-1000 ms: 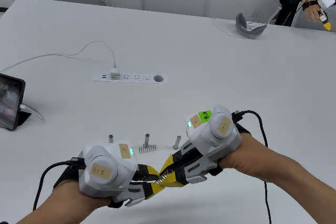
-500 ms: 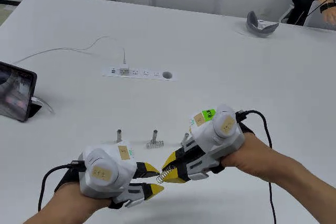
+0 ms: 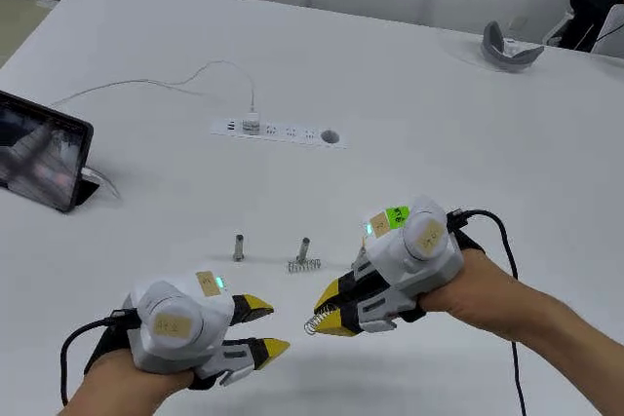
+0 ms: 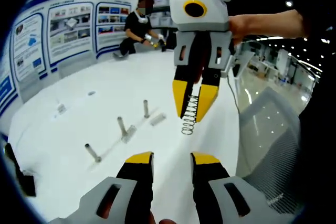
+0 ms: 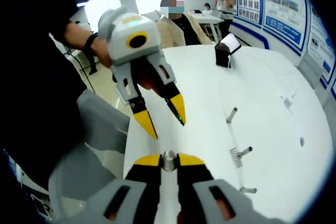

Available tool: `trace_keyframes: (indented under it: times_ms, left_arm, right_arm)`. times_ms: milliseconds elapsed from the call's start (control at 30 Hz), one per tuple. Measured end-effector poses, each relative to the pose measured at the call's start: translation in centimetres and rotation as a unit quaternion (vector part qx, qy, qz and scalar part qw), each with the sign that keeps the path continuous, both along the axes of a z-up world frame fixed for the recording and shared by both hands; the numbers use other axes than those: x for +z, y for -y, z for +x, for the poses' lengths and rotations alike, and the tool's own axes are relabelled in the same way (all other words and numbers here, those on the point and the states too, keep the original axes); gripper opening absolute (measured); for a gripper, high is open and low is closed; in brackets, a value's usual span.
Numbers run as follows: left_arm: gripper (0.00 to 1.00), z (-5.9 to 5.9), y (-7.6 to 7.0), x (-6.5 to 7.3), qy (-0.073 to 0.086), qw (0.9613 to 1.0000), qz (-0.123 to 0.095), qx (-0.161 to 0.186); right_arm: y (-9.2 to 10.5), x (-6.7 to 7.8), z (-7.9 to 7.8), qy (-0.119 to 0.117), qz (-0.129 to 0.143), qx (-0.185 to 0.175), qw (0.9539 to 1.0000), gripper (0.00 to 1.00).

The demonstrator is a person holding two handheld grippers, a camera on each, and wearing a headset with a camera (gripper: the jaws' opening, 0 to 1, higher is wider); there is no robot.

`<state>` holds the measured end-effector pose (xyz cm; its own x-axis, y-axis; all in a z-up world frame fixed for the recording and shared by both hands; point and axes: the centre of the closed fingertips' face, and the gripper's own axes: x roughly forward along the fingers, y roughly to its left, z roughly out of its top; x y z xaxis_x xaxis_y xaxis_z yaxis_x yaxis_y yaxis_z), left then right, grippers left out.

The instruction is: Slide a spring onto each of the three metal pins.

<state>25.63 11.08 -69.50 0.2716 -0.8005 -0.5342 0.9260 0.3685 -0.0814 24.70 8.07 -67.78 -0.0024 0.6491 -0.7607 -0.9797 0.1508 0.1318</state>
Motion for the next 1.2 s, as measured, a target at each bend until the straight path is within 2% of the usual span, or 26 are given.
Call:
trace_keyframes:
  times_ms: [333,467,700,1000,1200]
  left_arm:
    - [0.36,1.8,-3.0,-0.4,-0.003,0.9984,0.002,0.056]
    - [0.39,2.4,-4.1,-0.8,-0.008,0.9971,0.003,0.075]
    - [0.41,3.2,-5.4,-0.9,-0.010,0.9949,0.000,0.101]
    - [0.47,3.9,-6.8,-1.4,-0.017,0.9919,0.002,0.126]
    - [0.51,4.3,-7.7,-1.5,-0.020,0.9898,0.001,0.141]
  right_arm:
    - [-1.1,-0.9,1.4,0.002,-0.013,-0.002,0.9999,0.12]
    - [-1.6,-1.3,2.0,0.003,-0.019,0.001,0.9998,0.12]
    - [-2.3,-2.0,3.1,0.006,-0.029,0.005,0.9996,0.12]
    - [-3.1,-2.9,5.2,0.013,-0.044,0.008,0.9989,0.12]
    - [-3.5,-3.1,7.4,0.025,-0.053,0.001,0.9983,0.12]
